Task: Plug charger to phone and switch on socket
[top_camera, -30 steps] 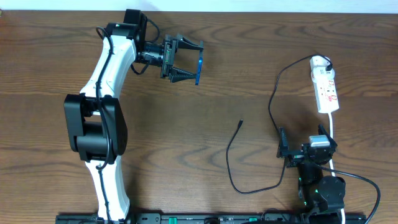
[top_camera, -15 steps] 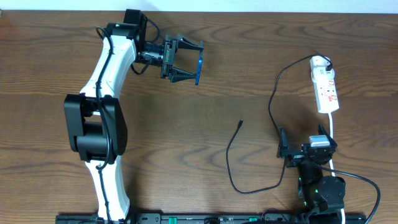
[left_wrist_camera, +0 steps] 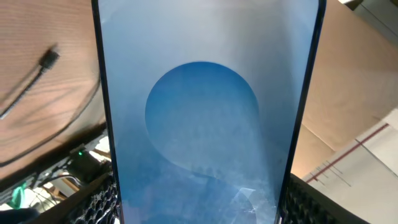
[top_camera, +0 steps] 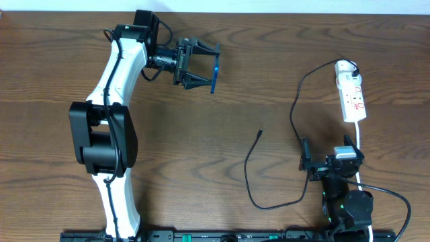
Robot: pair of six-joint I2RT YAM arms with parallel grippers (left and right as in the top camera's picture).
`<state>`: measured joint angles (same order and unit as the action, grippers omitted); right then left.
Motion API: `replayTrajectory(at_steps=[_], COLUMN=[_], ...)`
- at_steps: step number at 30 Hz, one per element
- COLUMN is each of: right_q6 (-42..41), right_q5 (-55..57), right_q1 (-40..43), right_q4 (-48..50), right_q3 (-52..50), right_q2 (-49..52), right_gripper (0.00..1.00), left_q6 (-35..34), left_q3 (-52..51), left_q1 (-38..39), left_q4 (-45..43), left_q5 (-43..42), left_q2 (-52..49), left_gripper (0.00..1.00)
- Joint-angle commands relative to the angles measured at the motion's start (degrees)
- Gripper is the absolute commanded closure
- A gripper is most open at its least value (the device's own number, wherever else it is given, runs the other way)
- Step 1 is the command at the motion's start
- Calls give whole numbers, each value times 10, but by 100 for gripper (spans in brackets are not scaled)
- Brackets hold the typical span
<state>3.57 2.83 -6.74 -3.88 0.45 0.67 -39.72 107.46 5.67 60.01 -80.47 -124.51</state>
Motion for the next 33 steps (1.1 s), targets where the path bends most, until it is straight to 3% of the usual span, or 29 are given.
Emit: replayTrajectory(at_steps=[1, 15, 33], right_q6=[-1, -1, -1], right_q5=[2, 2, 2], right_q1=[-4, -4, -4], right_q4=[-2, -2, -2], right_q3=[-1, -1, -1], right_q2=[-3, -3, -3], right_gripper=[1, 1, 1], left_q6=[18, 18, 46], left_q3=[2, 2, 2], left_q1=[-3, 6, 121], left_q4=[2, 6, 43], left_q5=[9, 150, 499], left_q2=[15, 15, 15], left_gripper=[27, 27, 27])
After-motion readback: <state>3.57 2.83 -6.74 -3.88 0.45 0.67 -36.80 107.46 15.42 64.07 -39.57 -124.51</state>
